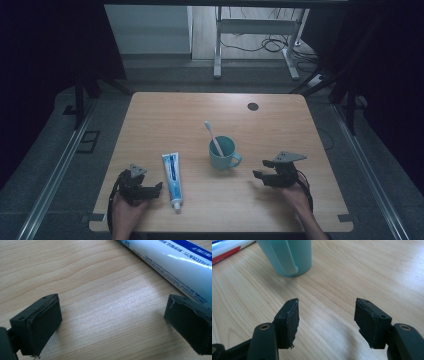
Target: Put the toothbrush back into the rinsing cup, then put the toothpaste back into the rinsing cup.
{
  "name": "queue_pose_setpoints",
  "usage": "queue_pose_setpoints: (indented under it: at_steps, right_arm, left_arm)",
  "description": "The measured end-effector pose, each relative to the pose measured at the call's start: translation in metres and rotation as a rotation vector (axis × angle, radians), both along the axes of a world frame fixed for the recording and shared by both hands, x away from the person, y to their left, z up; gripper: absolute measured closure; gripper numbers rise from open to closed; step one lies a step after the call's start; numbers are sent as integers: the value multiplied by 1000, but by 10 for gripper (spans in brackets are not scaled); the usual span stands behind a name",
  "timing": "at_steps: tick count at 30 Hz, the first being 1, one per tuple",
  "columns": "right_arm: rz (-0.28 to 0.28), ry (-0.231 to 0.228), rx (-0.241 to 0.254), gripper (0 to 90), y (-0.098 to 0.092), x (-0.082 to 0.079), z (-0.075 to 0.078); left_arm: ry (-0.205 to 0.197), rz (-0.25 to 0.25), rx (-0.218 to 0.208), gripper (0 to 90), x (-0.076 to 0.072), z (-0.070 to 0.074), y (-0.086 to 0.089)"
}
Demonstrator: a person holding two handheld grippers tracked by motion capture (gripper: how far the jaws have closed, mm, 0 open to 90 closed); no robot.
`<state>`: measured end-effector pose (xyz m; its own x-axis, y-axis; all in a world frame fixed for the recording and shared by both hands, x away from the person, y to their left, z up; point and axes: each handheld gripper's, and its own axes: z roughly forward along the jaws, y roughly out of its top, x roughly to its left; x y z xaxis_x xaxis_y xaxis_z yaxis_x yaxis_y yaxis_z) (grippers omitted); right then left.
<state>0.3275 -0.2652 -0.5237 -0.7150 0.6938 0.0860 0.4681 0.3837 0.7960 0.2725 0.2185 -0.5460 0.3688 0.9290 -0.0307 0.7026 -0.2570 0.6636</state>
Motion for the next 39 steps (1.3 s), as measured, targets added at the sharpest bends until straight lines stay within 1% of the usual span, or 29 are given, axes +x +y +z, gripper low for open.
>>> queue_pose_setpoints:
  at_steps: [7,10,11,12,13,16,20,22,23,24,25,27,28,29,31,32,33,34,37,39]
  right_arm:
    - [-2,13,-13,358,-4,-5,-10]
    - [3,26,-17,354,-5,-7,-14]
    - [3,29,-24,352,-5,-7,-15]
    - [9,43,-37,350,-5,-8,-17]
    - [10,44,-47,345,-5,-8,-17]
    - [19,32,-68,328,-3,-9,-17]
    - [25,19,-89,313,-1,-11,-18]
    - [22,12,-99,312,0,-12,-18]
    - [22,9,-103,312,0,-12,-18]
    - [23,5,-111,312,1,-13,-18]
    - [23,5,-111,312,1,-13,-18]
    - [22,2,-116,311,1,-13,-18]
    - [22,2,-116,312,1,-13,-18]
    - [22,2,-116,311,1,-13,-18]
    - [23,0,-117,312,1,-13,-18]
    - [23,0,-117,312,1,-13,-18]
    - [22,0,-118,311,1,-14,-18]
    - [22,0,-118,311,1,-14,-18]
    - [22,0,-118,312,1,-14,-18]
    - [22,-1,-118,311,1,-14,-18]
  left_arm:
    - [-2,1,0,17,0,0,0]
    - [-1,10,2,34,-1,1,1]
    - [3,12,1,37,-1,1,1]
    - [4,14,1,42,-1,2,1]
    - [7,18,2,47,-1,2,0]
    - [12,19,-2,78,-2,4,1]
    - [23,15,-28,136,-3,7,4]
    - [28,17,-30,146,-3,7,4]
    - [28,15,-24,154,-3,8,4]
    - [33,11,-23,210,-3,9,4]
    - [36,7,-25,210,-3,10,4]
    - [40,-4,-39,259,-4,12,4]
    - [41,-11,-49,303,-4,14,5]
    - [39,-15,-58,375,-4,15,5]
    - [40,-26,-68,440,-4,17,5]
    - [41,-32,-65,440,-4,19,5]
    - [41,-39,-62,507,-4,20,4]
    - [39,-42,-64,507,-4,21,3]
    - [38,-61,-62,589,-5,23,3]
    - [31,-75,-59,668,-7,26,2]
